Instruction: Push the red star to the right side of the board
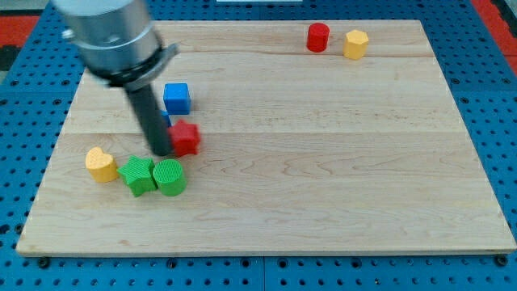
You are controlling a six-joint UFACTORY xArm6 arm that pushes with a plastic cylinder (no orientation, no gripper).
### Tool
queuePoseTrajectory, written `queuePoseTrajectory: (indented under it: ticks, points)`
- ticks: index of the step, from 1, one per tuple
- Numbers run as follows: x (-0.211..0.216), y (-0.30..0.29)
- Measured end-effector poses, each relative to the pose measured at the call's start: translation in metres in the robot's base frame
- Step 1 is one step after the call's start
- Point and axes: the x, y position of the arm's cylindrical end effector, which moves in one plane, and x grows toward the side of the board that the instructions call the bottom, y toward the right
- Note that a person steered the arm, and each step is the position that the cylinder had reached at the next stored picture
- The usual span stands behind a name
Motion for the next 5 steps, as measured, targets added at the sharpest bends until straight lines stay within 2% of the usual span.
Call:
queuePoseTrajectory:
  ticks: [1, 2, 3, 4, 5]
  points:
    - [0.008, 0.052]
    - [0.018, 0.012]
    - [-0.007, -0.001]
    - [-0.048, 0.051]
    - [-0.038, 0.049]
